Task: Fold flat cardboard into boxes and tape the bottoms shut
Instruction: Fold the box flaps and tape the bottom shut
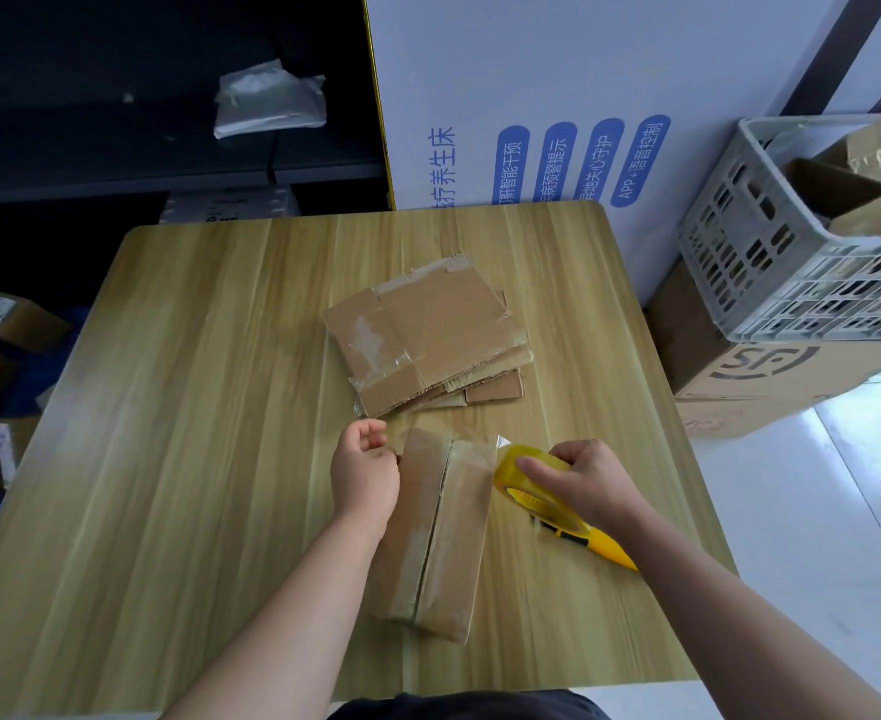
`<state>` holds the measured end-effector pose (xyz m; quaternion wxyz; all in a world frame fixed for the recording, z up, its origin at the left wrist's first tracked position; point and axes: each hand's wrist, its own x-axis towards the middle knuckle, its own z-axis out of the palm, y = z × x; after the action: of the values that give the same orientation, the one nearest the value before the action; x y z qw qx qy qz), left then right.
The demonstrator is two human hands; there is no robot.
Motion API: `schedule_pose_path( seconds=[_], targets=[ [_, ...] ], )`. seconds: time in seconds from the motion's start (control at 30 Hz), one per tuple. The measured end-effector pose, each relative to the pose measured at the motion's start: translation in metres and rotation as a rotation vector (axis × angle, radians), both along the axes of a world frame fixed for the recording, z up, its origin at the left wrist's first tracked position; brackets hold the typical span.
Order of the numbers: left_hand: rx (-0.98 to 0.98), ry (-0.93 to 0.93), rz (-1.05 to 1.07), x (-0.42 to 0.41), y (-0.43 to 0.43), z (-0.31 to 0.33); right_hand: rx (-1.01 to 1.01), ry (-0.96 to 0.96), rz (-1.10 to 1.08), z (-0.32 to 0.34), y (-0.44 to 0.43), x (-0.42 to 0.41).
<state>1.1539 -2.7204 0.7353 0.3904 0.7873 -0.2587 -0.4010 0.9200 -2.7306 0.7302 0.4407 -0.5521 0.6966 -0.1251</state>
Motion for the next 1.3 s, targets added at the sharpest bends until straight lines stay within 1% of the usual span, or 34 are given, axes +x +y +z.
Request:
schedule_pose_path(
  seconds=[0.07, 0.1, 0.17, 0.27, 0.37, 0.53, 0.6, 0.7, 0.8, 0.87, 1.03, 1.1, 1.2, 1.3],
  targets=[
    [-0.081, -0.201, -0.048, 0.0, 0.01, 0.004, -0.001, -0.016, -0.013, -0.001, 0.001, 0.001],
    [-0.113, -0.26, -0.096, -0.001, 0.014, 0.006, -0.003, -0.025, -0.019, -0.002, 0.002, 0.002],
    [-0.116, -0.303, -0.21, -0.007, 0.02, 0.009, -0.004, -0.045, -0.027, -0.001, 0.004, 0.003],
    [-0.065, -0.36, -0.331, -0.01, 0.018, 0.007, 0.008, -0.063, -0.03, 0.002, 0.008, 0.01],
    [0.028, -0.447, -0.454, -0.002, 0.002, 0.007, 0.021, -0.073, 0.013, 0.002, 0.018, 0.026],
    [0.158, -0.679, -0.708, 0.014, -0.014, 0.006, 0.02, -0.107, -0.013, -0.009, 0.038, 0.041],
    [0.193, -0.733, -0.749, 0.014, -0.013, 0.004, 0.032, -0.169, -0.001, -0.012, 0.048, 0.038],
    [0.257, -0.749, -0.777, 0.013, -0.016, 0.006, 0.035, -0.245, 0.023, -0.014, 0.06, 0.033],
    [0.302, -0.781, -0.817, 0.012, -0.015, 0.005, 0.031, -0.184, 0.029, -0.023, 0.066, 0.03],
    [0.294, -0.823, -0.844, 0.009, -0.009, 0.003, 0.038, -0.148, 0.024, -0.031, 0.074, 0.028],
    [0.268, -0.872, -0.841, 0.011, -0.011, -0.003, 0.046, -0.307, -0.03, -0.027, 0.085, 0.028],
    [0.16, -0.866, -0.799, 0.015, -0.01, -0.006, 0.039, -0.322, -0.017, -0.027, 0.085, 0.028],
    [-0.174, -0.803, -0.664, 0.015, 0.007, 0.002, 0.058, -0.325, 0.023, -0.029, 0.085, 0.025],
    [-0.389, -0.787, -0.52, 0.005, 0.042, 0.019, 0.081, -0.358, 0.073, -0.026, 0.085, 0.02]
  ],
)
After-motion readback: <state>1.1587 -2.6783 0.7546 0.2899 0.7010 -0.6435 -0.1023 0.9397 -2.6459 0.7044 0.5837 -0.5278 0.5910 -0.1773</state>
